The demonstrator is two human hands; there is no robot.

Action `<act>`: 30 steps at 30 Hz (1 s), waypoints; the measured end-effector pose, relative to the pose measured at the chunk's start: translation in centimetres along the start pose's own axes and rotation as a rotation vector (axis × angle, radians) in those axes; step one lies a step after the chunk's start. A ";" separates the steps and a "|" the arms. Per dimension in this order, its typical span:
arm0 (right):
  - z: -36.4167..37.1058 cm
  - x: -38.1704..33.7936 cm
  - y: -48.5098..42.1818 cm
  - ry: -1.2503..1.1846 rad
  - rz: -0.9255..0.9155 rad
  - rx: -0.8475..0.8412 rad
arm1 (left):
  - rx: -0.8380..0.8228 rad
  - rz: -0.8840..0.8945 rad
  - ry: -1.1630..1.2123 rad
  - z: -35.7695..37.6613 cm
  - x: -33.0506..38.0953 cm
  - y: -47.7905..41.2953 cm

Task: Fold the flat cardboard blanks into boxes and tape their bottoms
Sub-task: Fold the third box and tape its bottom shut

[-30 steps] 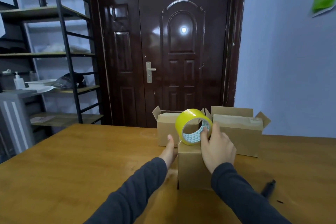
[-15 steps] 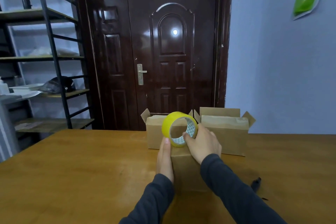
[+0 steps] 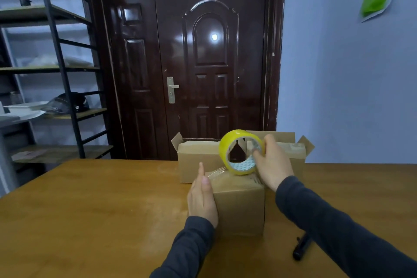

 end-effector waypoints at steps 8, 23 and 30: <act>-3.3 0.0 0.8 0.229 -0.185 -0.033 | -0.042 0.064 -0.009 0.7 1.0 0.1; -5.8 5.3 1.4 0.713 -0.206 -0.037 | -0.036 0.119 -0.010 0.8 0.8 -0.3; -5.1 6.6 1.7 0.729 -0.226 -0.046 | -0.073 0.137 -0.006 0.9 1.0 -0.5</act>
Point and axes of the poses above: each hand's wrist, its own y-axis away from the middle knuckle, its own z-axis out of the palm, x = y × z, the point moved 10 cm from there along -y, towards the middle knuckle, and after that the axes turned 1 degree about -x, right-handed, at the moved point
